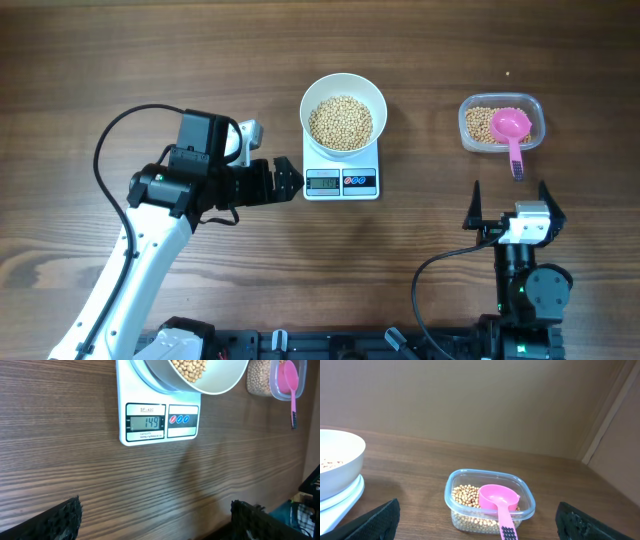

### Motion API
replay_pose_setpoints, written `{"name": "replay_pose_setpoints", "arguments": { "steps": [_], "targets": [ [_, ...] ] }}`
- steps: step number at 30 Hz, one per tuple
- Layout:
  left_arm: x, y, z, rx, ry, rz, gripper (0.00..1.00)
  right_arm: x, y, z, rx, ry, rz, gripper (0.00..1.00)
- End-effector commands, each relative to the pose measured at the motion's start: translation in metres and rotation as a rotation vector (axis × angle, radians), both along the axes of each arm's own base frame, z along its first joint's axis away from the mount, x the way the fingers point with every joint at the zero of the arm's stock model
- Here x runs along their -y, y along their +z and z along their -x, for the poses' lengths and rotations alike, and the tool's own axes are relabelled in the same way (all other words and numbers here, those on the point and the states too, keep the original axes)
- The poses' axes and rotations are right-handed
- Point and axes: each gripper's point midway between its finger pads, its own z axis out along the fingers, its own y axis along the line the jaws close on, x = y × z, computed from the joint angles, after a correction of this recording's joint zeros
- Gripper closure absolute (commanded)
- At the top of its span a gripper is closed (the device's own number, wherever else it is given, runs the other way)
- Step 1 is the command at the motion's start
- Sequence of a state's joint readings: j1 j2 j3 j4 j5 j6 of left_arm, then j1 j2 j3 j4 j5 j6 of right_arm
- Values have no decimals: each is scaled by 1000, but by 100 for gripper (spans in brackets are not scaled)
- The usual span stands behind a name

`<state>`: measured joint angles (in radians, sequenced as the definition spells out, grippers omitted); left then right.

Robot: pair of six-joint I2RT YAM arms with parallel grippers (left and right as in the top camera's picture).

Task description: Scoop item into bowl and weigh 150g on scale

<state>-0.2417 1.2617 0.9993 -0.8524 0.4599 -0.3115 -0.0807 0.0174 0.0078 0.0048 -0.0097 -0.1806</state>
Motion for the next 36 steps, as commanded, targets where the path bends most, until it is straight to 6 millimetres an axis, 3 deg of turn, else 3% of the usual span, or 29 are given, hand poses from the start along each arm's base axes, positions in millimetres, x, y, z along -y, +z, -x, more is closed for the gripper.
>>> {"name": "replay_pose_setpoints", "arguments": {
  "steps": [1, 8, 11, 16, 22, 28, 36],
  "targets": [
    [-10, -5, -5, 22, 14, -61, 0, 2, 1, 1, 9, -12, 3, 0],
    [-16, -4, -8, 69, -9, -111, 0, 2, 1, 1, 9, -12, 4, 0],
    [-11, 18, -2, 205, -116, -128, 0, 2, 1, 1, 9, -12, 3, 0],
    [-15, 46, 16, 342, -113, -113, 0, 2, 1, 1, 9, -12, 3, 0],
    [-23, 75, 33, 726, -125, -95, 0, 2, 1, 1, 9, -12, 4, 0],
    [-41, 75, 40, 980, -33, -65, 0, 2, 1, 1, 9, -12, 4, 0],
    [-62, 67, 39, 1147, 64, -79, 0, 2, 1, 1, 9, -12, 4, 0]
  ]
}}
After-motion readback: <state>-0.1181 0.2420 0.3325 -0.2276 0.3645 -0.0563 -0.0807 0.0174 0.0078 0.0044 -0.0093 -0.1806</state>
